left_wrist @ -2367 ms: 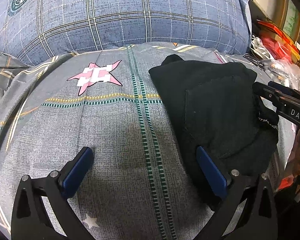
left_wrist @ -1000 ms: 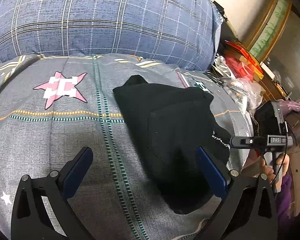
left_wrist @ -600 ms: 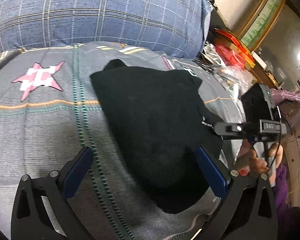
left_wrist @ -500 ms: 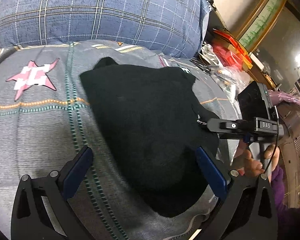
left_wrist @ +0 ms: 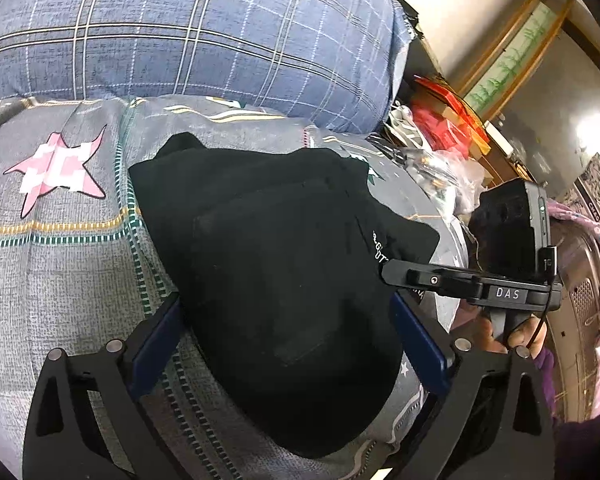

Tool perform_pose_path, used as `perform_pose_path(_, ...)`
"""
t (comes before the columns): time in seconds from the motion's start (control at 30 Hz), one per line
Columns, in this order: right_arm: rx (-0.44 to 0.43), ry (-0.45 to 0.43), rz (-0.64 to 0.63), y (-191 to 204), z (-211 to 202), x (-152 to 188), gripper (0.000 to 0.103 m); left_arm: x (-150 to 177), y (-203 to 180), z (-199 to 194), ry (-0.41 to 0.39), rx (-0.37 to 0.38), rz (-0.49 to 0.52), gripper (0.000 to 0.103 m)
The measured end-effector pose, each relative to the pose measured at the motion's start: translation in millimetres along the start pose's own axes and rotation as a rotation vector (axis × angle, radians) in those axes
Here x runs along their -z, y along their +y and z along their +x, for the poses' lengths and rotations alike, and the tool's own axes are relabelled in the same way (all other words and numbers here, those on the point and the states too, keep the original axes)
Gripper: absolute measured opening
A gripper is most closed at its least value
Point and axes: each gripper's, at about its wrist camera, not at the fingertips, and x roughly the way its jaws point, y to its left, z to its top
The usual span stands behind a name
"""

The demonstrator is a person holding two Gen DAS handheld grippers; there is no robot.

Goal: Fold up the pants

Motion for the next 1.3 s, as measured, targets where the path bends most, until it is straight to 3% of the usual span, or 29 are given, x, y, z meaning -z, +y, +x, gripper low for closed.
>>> perform_pose_path(0.33,0.022,-0.107,-0.172,31,-25,3,0.029,-6,-1,-11,-0.037,0.078,-0.03,0.092)
perform_pose_path(0.43,0.043,-0.093,-0.198,36,-22,3,0.03,-5,-5,-2,0.002,0.008,0.001,0.092)
perform_pose_path(0.5,0.059,-0.049,-0.142,26,-11,1,0.03,-2,-6,0,0.01,-0.032,0.022,0.092)
perform_pose_path(0.6,0.076,-0.017,-0.072,13,-4,-2,0.03,-3,-10,-8,-0.025,-0.077,0.063,0.092)
perform_pose_path(0.73,0.084,-0.067,-0.04,3,-13,-4,0.026,-7,-13,-25,-0.101,-0.128,0.107,0.092)
perform_pose_path(0.93,0.133,-0.105,0.077,-28,-24,-8,0.026,-6,-10,-18,-0.069,-0.03,0.078,0.092)
perform_pose_path(1.07,0.118,-0.066,0.042,-22,-16,-6,0.026,-4,-11,-8,-0.032,0.027,0.048,0.092)
perform_pose_path(1.17,0.079,-0.037,0.035,-19,-11,-5,0.027,-5,2,2,0.018,0.096,-0.049,0.092)
perform_pose_path(1.3,0.104,-0.007,0.027,-19,-2,-4,0.029,-4,20,13,0.067,0.155,-0.17,0.092)
